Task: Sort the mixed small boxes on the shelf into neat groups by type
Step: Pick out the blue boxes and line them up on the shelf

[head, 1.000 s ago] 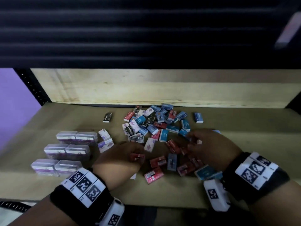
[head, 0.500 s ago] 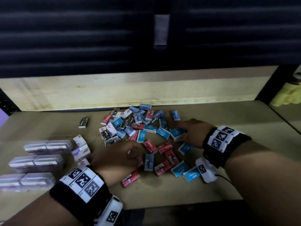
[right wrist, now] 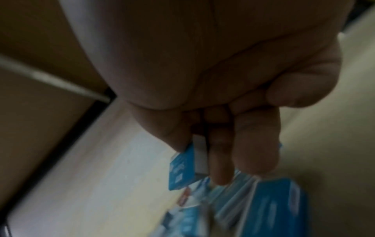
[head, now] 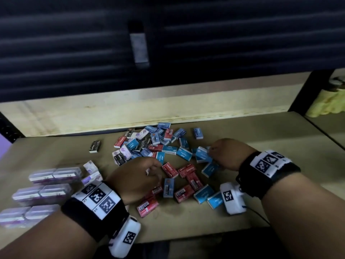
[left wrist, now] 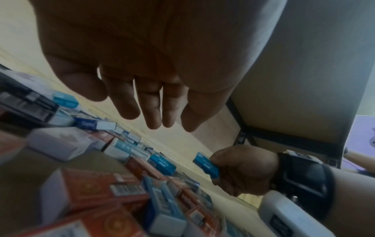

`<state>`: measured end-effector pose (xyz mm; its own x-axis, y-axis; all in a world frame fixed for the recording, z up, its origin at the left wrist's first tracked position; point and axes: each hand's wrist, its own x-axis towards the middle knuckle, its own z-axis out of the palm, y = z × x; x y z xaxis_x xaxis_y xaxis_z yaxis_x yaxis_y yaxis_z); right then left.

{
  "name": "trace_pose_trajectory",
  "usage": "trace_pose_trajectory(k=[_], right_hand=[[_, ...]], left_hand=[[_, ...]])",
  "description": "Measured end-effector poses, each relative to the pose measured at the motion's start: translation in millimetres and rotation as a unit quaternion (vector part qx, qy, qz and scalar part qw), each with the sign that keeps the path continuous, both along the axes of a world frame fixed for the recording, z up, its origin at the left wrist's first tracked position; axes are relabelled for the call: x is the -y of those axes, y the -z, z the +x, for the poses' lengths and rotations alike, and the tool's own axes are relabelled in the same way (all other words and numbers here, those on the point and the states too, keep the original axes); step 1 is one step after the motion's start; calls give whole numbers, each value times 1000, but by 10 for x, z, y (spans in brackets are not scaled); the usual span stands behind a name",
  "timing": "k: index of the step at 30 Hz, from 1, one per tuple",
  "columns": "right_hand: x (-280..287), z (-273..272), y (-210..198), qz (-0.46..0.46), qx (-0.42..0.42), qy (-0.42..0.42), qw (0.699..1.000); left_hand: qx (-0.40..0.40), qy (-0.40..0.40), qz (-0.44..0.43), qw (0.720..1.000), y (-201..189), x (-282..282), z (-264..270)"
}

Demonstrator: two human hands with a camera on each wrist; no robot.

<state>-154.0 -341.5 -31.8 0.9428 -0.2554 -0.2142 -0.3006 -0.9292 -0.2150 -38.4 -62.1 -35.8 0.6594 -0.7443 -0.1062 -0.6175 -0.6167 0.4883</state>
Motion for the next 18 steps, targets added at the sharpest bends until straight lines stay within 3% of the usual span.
trace_pose_trajectory(k=[4,10,18], right_hand=[[-45,-204,21,102,70,77,989],[-43,-528,-63,283,135,146,938],[5,-830,-95,304,162,223,912]], left_hand=[[-6,13,12,1000,-24,144,16],[6,107,59,992,-33,485,-167],[43,228,147,961,32,994,-549]])
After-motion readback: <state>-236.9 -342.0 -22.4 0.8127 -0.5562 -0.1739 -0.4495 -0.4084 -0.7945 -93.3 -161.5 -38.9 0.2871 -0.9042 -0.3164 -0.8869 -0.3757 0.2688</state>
